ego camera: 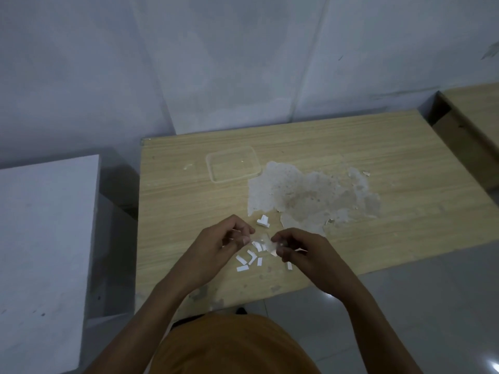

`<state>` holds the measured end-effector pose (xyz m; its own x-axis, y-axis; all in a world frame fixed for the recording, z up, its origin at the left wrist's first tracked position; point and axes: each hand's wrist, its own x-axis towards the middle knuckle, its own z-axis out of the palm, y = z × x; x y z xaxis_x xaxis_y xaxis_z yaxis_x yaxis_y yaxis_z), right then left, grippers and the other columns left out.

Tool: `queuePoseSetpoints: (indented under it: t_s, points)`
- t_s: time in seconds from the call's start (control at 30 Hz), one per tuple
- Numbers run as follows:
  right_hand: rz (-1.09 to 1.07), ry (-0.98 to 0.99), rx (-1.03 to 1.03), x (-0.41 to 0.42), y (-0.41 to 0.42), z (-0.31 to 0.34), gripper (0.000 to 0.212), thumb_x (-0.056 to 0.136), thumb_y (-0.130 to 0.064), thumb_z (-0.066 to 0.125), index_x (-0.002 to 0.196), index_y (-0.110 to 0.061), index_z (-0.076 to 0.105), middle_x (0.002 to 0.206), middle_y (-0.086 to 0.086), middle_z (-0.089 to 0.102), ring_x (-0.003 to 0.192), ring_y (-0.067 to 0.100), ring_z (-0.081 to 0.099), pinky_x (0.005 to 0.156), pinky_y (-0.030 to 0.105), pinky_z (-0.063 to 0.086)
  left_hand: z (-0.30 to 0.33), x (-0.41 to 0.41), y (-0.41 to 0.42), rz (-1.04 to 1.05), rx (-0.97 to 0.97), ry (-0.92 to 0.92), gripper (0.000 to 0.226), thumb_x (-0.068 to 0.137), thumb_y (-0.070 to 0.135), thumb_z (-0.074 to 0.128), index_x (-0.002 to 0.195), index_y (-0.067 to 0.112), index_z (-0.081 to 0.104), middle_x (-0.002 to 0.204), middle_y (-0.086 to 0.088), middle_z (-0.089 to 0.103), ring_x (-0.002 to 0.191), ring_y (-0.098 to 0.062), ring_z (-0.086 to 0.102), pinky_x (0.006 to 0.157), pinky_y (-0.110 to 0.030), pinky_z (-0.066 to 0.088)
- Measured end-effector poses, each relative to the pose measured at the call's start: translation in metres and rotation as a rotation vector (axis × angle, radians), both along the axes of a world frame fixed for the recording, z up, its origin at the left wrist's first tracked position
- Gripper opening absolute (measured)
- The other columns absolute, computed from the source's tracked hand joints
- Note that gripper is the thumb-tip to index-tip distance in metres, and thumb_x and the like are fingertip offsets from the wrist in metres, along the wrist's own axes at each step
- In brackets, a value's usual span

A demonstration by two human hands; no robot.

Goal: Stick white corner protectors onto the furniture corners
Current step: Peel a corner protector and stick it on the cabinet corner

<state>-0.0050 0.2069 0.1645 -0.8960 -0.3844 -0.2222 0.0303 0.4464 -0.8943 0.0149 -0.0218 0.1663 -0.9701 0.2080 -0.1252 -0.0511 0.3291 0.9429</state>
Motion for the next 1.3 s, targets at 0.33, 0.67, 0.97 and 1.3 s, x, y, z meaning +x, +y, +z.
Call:
queuePoseSetpoints:
  t_s: [0.33, 0.67, 0.97, 1.3]
  points:
    - [-0.138, -0.186, -0.007, 0.018, 0.004, -0.064, 0.012, 0.088, -0.017, 0.066, 0.096, -0.026, 0.069, 0.079, -0.006, 0.068, 0.075, 0.012, 0.068, 0.078, 0.032, 0.057, -0.113, 0.021, -0.002, 0.255, -0.026, -0.363, 0.017, 0.085, -0.002, 0.065, 0.076, 0.013, 0.063, 0.063, -0.001, 0.066, 0.066, -0.018, 0.064, 0.069, -0.030, 0.051]
    - [-0.094, -0.306, -0.005, 0.040, -0.010, -0.096, 0.012, 0.088, -0.016, 0.066, 0.095, -0.024, 0.070, 0.082, 0.000, 0.068, 0.076, 0.010, 0.064, 0.073, 0.025, 0.054, -0.166, 0.010, 0.005, 0.324, -0.028, -0.546, 0.013, 0.088, -0.001, 0.059, 0.086, 0.009, 0.068, 0.079, -0.007, 0.065, 0.068, -0.016, 0.054, 0.063, -0.026, 0.040]
    - [-0.115, -0.451, -0.164, 0.025, -0.042, -0.094, 0.009, 0.092, -0.017, 0.063, 0.097, -0.013, 0.070, 0.083, 0.000, 0.067, 0.077, 0.005, 0.064, 0.073, 0.019, 0.054, -0.135, 0.031, -0.019, 0.152, -0.020, -0.372, 0.039, 0.087, 0.002, 0.062, 0.118, 0.026, 0.060, 0.121, 0.004, 0.062, 0.100, -0.009, 0.063, 0.080, -0.011, 0.047]
    - [-0.214, -0.769, -0.617, 0.007, -0.122, -0.074, 0.022, 0.092, -0.025, 0.058, 0.098, -0.012, 0.074, 0.082, 0.002, 0.067, 0.076, 0.011, 0.062, 0.072, 0.022, 0.053, -0.070, 0.031, -0.065, 0.346, 0.109, -0.217, 0.013, 0.088, 0.013, 0.067, 0.091, 0.024, 0.071, 0.086, 0.004, 0.072, 0.089, -0.018, 0.067, 0.082, -0.030, 0.053]
